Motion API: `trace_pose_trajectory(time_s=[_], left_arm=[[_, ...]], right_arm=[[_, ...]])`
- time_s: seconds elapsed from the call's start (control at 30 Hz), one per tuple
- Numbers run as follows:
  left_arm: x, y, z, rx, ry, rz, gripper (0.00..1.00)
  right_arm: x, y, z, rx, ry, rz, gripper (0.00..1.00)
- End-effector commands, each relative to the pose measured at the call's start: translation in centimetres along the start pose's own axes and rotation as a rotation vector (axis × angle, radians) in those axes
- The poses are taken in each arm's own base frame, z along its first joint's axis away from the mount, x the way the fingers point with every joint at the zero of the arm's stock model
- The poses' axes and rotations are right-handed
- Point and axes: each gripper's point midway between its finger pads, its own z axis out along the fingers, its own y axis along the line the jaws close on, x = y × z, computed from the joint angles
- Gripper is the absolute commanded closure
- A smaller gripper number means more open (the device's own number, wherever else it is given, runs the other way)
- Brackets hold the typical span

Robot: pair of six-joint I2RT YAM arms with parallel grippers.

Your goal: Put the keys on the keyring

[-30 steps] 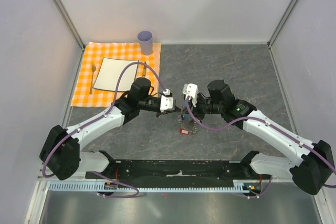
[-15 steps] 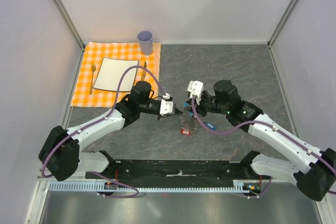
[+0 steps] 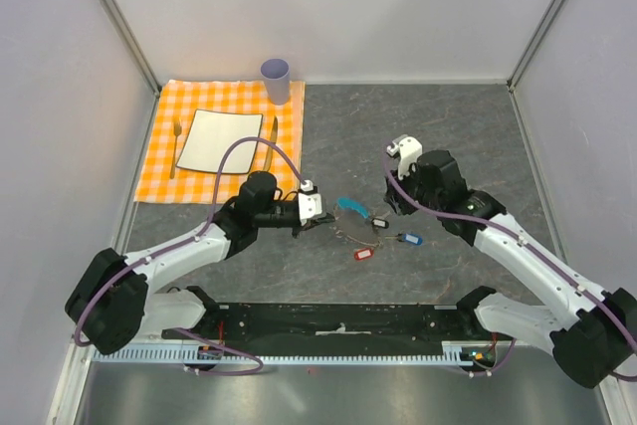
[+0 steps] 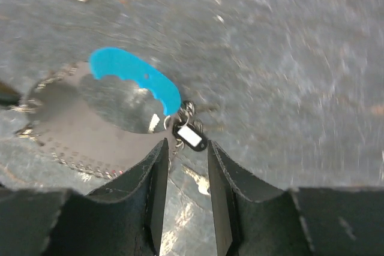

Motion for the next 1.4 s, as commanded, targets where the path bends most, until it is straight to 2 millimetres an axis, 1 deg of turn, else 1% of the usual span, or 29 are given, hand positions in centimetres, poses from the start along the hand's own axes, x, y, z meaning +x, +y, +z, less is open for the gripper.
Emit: trace_pose_trajectory(time_s=[0.0,0.03,0.07,0.17,0.23,0.3,0.47,0.5,0.53,0.63,0.67,0.93,1.13,1.37], left_arm=[[-0.6,1.8,-0.8,-0.155,-0.026,-0.089,0.98],[-0.4,2.0,-1.1,-0.177,-0.017,-0.104,0.98],[-0.3,1.9,-1.4,-0.188,-0.013,-0.109,0.98],[0.1,2.2,-2.1,-0.237,0.008,-0.120,0.98],[0.4,2.5,-2.3,-0.260,0.020,-0.121,0.98],[0.2,2.7,-2.4,-0.273,0.021,-0.119,0.98],[0.3,2.8,-2.5,-0.274,0.032,-0.121,0.98],[0.2,2.8,-2.5,-0.276,0.032,-0.122,0.98],[0.2,2.8,-2.5,-0.274,0.033,-0.120,0.98],[0.1,2.8,-2.6,-0.277,0.033,-0.115,0.98],[0.1,2.8,-2.6,-0.276,0.032,-0.112,0.98],[0.1,2.7,-2.5,-0.267,0.031,-0.110,0.98],[0.1,2.6,-2.5,-0.258,0.033,-0.112,0.98],[0.1,2.5,-2.4,-0.252,0.033,-0.112,0.98]], right_arm=[[4.0,-2.8,0.3,0.216,0.125,0.246,0.60],[4.9,-3.0,0.6,0.233,0.153,0.266,0.60],[5.5,-3.8,0.6,0.276,0.171,0.290,0.60],[8.1,-4.6,1.4,0.323,0.253,0.386,0.61],[10.0,-4.7,1.9,0.330,0.308,0.437,0.62],[11.2,-5.3,1.9,0.353,0.336,0.461,0.64],[12.8,-6.5,2.2,0.362,0.389,0.499,0.67],[13.1,-6.6,2.2,0.355,0.400,0.507,0.67],[13.4,-6.3,2.5,0.327,0.419,0.516,0.67],[13.8,-5.9,2.8,0.266,0.446,0.540,0.68],[14.0,-6.0,2.9,0.257,0.451,0.551,0.68],[13.5,-6.3,3.7,0.194,0.468,0.569,0.68],[13.8,-5.5,4.5,0.127,0.494,0.574,0.67],[14.7,-4.8,4.8,0.087,0.529,0.576,0.68]])
